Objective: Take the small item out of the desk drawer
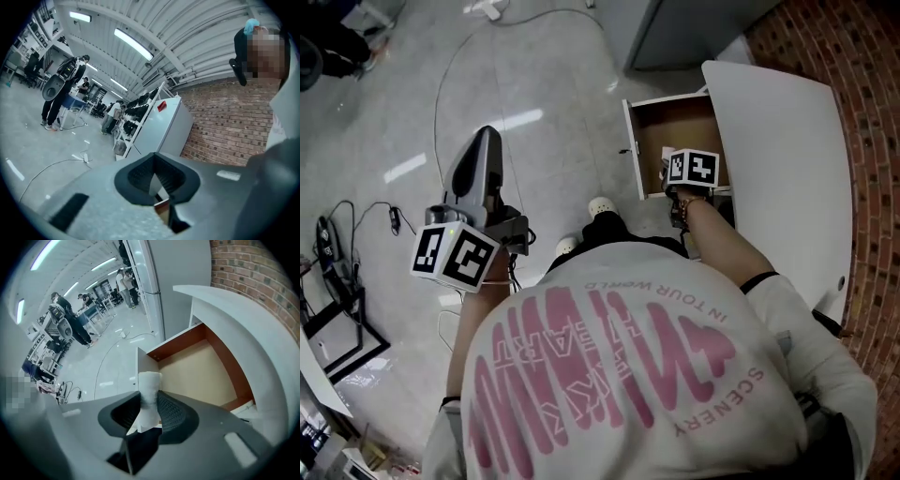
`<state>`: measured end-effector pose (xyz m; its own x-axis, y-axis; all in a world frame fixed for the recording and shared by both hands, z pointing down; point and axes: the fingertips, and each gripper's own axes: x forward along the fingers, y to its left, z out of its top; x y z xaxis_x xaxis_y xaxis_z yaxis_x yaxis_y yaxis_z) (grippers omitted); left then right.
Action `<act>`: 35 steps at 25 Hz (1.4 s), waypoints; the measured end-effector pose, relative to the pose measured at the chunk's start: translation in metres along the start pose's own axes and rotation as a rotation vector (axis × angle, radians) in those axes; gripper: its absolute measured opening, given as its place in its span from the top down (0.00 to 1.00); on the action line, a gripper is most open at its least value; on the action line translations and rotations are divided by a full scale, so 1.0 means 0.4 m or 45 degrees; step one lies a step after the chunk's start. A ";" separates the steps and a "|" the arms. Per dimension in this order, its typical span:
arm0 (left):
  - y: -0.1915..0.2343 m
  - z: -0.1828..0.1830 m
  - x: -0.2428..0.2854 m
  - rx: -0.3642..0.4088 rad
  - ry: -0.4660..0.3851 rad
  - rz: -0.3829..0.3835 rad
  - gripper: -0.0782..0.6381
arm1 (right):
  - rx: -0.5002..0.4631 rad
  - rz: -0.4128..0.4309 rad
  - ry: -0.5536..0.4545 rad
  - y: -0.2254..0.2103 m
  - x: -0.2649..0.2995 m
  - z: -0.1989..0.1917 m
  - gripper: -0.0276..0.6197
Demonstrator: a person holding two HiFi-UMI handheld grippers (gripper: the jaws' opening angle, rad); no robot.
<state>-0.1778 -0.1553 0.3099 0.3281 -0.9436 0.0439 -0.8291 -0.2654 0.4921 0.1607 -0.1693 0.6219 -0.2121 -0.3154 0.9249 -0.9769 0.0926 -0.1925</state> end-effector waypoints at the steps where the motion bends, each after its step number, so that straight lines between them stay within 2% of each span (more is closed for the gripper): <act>1: -0.008 0.007 -0.005 0.001 -0.005 -0.011 0.88 | 0.018 0.005 -0.013 0.006 -0.014 -0.008 0.76; 6: -0.034 0.058 -0.017 0.038 -0.041 -0.081 0.89 | 0.057 0.065 -0.109 0.078 -0.063 0.010 0.76; 17: -0.069 0.121 -0.056 0.070 -0.070 -0.174 0.89 | 0.125 0.206 -0.335 0.219 -0.192 0.094 0.76; 28: -0.064 0.152 -0.115 0.071 -0.086 -0.188 0.88 | 0.179 0.386 -0.485 0.352 -0.327 0.151 0.76; 35: -0.046 0.174 -0.156 0.073 -0.108 -0.164 0.88 | 0.147 0.517 -0.589 0.455 -0.427 0.214 0.76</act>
<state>-0.2144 -0.1055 0.2374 0.3958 -0.9139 -0.0907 -0.8080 -0.3935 0.4385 0.0171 -0.1796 0.4007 -0.5306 -0.6550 0.5379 -0.8070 0.1963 -0.5570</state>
